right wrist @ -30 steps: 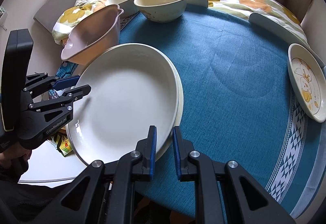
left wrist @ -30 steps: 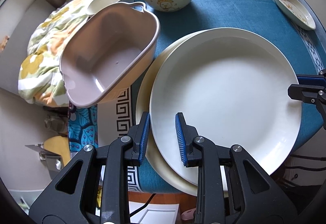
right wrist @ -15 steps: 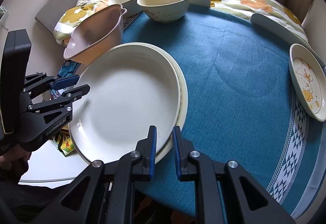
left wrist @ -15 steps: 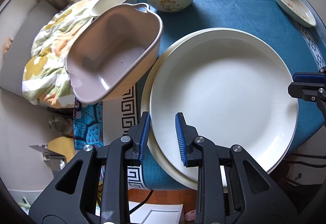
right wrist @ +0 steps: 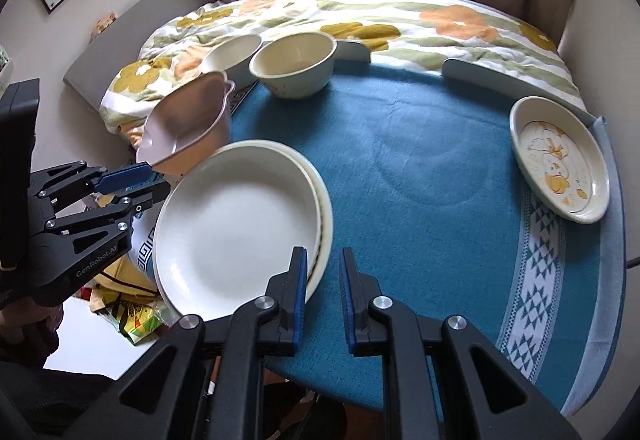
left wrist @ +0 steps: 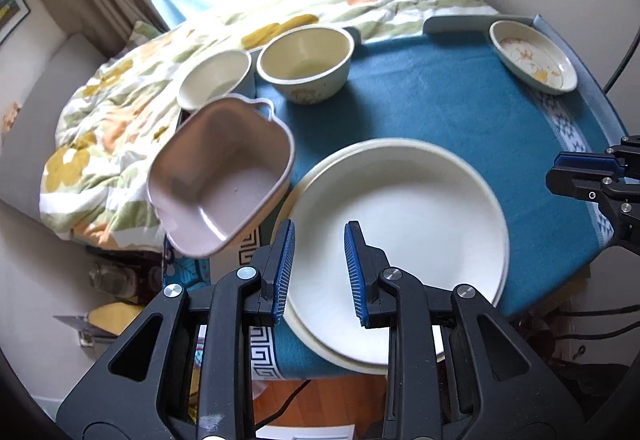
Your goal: Organize plates and bowls
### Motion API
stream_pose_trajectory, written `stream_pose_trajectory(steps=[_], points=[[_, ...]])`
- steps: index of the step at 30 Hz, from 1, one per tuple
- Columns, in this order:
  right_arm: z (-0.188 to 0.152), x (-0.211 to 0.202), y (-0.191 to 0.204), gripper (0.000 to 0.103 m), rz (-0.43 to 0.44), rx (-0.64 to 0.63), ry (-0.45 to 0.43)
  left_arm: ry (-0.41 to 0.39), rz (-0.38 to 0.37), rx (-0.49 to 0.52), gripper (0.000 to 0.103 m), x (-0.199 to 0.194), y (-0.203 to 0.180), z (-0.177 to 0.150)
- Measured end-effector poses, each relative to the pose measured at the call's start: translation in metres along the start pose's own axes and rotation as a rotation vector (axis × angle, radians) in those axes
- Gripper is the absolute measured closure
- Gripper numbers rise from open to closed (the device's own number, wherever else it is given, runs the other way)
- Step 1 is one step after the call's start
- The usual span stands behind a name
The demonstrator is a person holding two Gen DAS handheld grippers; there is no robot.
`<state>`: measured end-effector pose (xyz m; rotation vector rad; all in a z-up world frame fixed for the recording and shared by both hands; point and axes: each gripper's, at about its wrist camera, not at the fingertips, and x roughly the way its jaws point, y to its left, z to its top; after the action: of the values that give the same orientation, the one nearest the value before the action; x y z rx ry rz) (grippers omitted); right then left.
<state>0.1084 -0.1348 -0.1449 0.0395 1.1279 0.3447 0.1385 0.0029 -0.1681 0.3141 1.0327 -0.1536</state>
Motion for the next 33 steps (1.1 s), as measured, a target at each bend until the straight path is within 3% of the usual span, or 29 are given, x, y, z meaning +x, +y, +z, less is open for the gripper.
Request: stream_pose_trajectory(steps=[2, 3, 4, 5, 6, 7, 8, 9, 14, 17, 22, 28, 32, 33], points=[[-0.002, -0.017, -0.011, 0.088, -0.036, 0.040, -0.028, -0.046, -0.023, 0.031, 0.074, -0.015, -0.010, 0.013], [-0.004, -0.025, -0.017, 0.088, -0.059, 0.061, -0.037, -0.070, -0.035, 0.047, 0.057, -0.022, -0.016, 0.019], [-0.007, -0.033, -0.024, 0.087, -0.087, 0.083, -0.046, -0.094, -0.047, 0.062, 0.032, -0.028, -0.020, 0.025], [-0.009, -0.040, -0.030, 0.082, -0.116, 0.105, -0.057, -0.128, -0.060, 0.079, 0.021, -0.036, -0.026, 0.030], [-0.013, -0.048, -0.036, 0.062, -0.145, 0.132, -0.073, -0.164, -0.080, 0.095, 0.011, -0.044, -0.032, 0.035], [-0.017, -0.056, -0.043, 0.027, -0.167, 0.163, -0.092, -0.185, -0.106, 0.112, 0.010, -0.050, -0.036, 0.042], [-0.022, -0.065, -0.050, 0.012, -0.184, 0.193, -0.116, -0.194, -0.135, 0.130, 0.010, -0.054, -0.044, 0.048], [-0.028, -0.074, -0.057, 0.004, -0.198, 0.223, -0.146, -0.196, -0.163, 0.144, 0.010, -0.055, -0.051, 0.055], [-0.047, -0.107, -0.093, 0.004, -0.305, 0.345, -0.187, -0.180, -0.354, 0.177, 0.010, -0.052, -0.091, 0.092], [-0.053, -0.122, -0.119, 0.004, -0.304, 0.426, -0.177, -0.167, -0.429, 0.194, 0.010, -0.044, -0.116, 0.119], [-0.050, -0.133, -0.162, 0.004, -0.328, 0.537, -0.268, -0.138, -0.482, 0.238, 0.010, -0.010, -0.157, 0.168], [-0.033, -0.091, -0.218, 0.004, -0.209, 0.668, -0.245, -0.015, -0.582, 0.231, 0.011, 0.061, -0.192, 0.215], [-0.024, -0.058, -0.245, 0.005, -0.132, 0.733, -0.253, 0.064, -0.589, 0.247, 0.013, 0.114, -0.207, 0.236], [-0.022, -0.049, -0.252, 0.009, -0.120, 0.750, -0.255, 0.079, -0.593, 0.245, 0.016, 0.126, -0.209, 0.240]])
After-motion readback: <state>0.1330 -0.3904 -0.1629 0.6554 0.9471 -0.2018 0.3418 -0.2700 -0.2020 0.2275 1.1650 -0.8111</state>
